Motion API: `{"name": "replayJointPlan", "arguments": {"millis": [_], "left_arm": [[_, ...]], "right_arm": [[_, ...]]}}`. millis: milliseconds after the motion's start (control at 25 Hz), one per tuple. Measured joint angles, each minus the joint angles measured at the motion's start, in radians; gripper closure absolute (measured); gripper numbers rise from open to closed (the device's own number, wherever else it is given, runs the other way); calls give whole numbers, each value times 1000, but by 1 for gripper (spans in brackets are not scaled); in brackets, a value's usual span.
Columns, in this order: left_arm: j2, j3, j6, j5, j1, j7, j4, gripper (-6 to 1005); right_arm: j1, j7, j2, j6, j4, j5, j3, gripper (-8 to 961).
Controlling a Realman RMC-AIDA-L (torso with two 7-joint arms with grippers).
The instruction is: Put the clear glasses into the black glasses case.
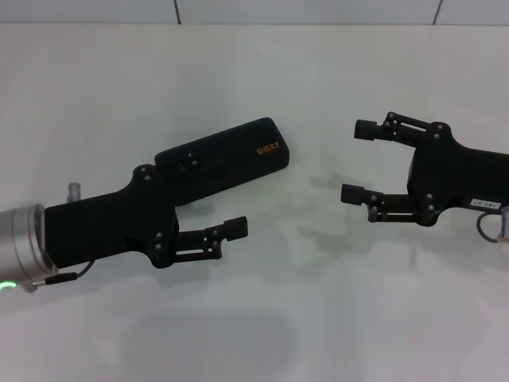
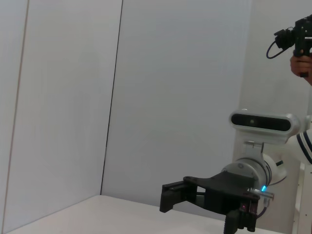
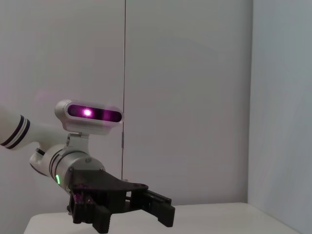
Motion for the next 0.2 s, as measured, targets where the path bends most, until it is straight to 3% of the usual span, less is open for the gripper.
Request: {"name": "replayJointPlan", "arguments": {"millis": [200], "left_arm": [[-1, -1, 2, -4, 1, 0, 1, 125]], "right_arm": [[1, 0, 0, 0, 1, 0, -1, 110]]}}
